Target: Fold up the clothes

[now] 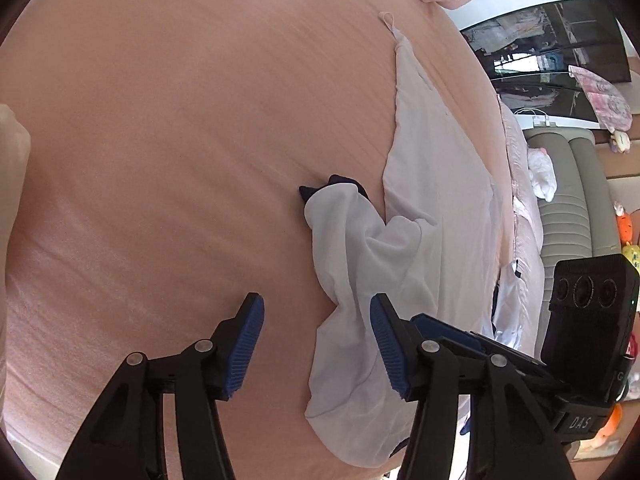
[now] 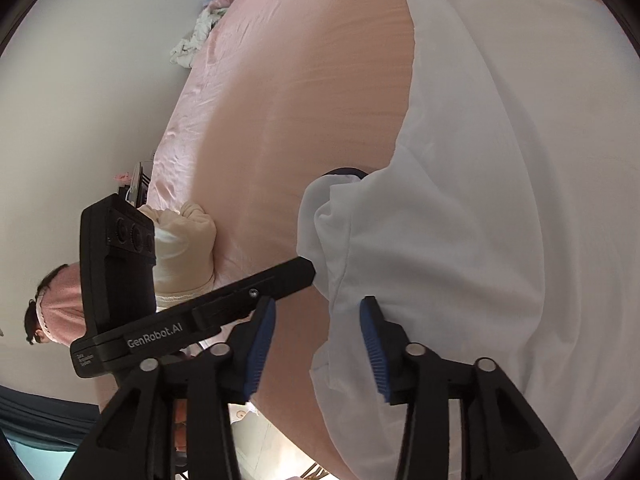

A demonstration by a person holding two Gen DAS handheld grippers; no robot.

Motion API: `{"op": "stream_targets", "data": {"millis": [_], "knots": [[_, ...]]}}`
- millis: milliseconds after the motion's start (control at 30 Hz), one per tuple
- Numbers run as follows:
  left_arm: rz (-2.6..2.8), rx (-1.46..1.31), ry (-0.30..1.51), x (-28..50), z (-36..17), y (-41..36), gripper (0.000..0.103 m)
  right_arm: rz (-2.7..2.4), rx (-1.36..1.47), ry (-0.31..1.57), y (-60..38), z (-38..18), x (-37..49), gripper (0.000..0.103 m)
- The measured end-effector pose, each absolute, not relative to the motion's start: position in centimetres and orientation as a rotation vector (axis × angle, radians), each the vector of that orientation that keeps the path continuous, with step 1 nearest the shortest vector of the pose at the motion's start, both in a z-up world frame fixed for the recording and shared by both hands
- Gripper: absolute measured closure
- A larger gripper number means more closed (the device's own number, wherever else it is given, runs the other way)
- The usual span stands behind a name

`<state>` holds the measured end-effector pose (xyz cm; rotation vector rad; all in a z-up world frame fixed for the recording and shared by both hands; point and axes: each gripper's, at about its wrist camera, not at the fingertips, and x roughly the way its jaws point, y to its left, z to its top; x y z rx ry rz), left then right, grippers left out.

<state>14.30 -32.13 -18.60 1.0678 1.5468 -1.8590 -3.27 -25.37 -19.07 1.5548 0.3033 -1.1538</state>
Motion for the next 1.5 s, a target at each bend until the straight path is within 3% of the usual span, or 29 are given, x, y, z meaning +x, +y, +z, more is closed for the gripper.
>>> {"op": "stream_targets", "data": {"millis": [267,433,667,733,767,800,967,1167,1500], "knots": [[-1.947,1.220,1.404,10.6,-17.7,-31.6,0.050,-1.232,1.639,0.281,-26.4,-16.7,-6.7,0.050],[-1.955,1.369,1.334,7.3,-18.6,-31.4,0.050,-1.270,1.614,0.416,-25.9,-15.0,-7.2,0.039],[-1.989,1.550,1.322,4.3,-18.3,-31.6,0.050,-1.205,1.649,0.402,-27.1,-15.5,-8.3,0.039],[-2.002,1.550,1.278,3.9,-18.1,-31.6,0.057,-1.167,1.650,0.426,-28.7,-15.8,-8.1,0.039],[-2.024,1.545,1.220,3.7,-17.8,-31.5,0.079,-1.145,1.659,0.422,-29.5,-16.0,-8.1,0.039],[-2.037,1.548,1.164,3.5,-17.5,-31.3,0.085,-1.119,1.679,0.392,-30.1,-16.5,-8.1,0.039],[-2.017,1.516,1.296,3.6,-18.1,-32.3,0.085,-0.991,1.797,0.246,-32.4,-19.3,-8.2,0.038],[-1.956,1.558,1.314,2.1,-17.3,-32.5,0.085,-0.930,1.921,0.131,-32.7,-21.7,-8.5,0.038],[-1.931,1.483,1.432,0.5,-17.4,-31.6,0.085,-0.995,1.797,0.287,-33.1,-21.8,-7.7,0.038]]}}
